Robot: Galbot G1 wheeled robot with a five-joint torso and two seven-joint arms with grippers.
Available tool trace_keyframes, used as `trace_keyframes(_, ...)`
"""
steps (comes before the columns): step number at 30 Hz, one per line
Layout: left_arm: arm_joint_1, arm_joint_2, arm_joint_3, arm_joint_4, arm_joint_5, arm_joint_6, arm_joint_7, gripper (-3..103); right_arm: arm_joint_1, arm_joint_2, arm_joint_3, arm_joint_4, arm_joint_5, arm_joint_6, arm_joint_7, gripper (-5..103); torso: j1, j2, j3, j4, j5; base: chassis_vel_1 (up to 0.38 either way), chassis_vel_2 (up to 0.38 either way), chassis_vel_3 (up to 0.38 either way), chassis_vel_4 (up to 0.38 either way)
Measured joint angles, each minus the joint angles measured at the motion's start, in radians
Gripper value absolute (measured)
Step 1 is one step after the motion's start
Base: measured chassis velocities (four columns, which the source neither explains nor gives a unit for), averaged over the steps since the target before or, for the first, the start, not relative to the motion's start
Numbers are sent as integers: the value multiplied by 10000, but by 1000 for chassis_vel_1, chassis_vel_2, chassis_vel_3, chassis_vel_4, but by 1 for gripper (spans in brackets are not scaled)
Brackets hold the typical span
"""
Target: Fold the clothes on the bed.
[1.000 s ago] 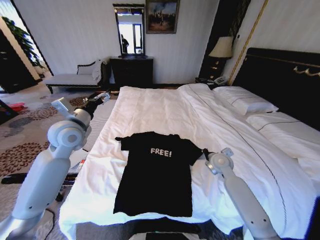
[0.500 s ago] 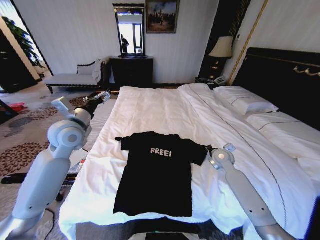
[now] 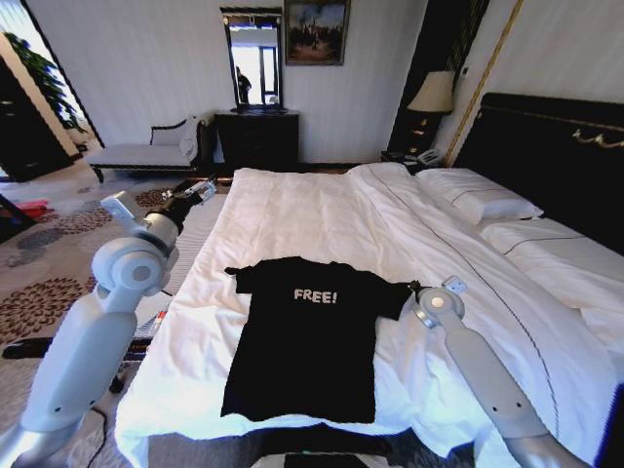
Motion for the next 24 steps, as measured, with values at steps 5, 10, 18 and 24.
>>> trace_keyframes(5, 242, 25, -29, 66, 162, 0, -62, 100, -125, -51, 239, 263, -106, -22, 222, 27, 0, 0, 0, 4, 0, 0, 0, 0, 0)
trace_keyframes(10, 570, -43, -46, 100, 248, 43, -244, 100, -234, -424, 490, 813, -162, -60, 180, 44, 0, 0, -1, 2, -1, 0, 0, 0, 0)
trace_keyframes(18, 1600, -33, -194, 73, 669, -13, -319, 100, -706, -906, 584, 1634, -1281, 272, -1167, 71, 0, 0, -1, 4, -3, 0, 0, 0, 0)
trace_keyframes(24, 2589, 185, -550, 116, 969, -87, -274, 100, -1267, -974, 784, 1808, -2602, 890, -2900, 93, 0, 0, -1, 3, -2, 0, 0, 0, 0)
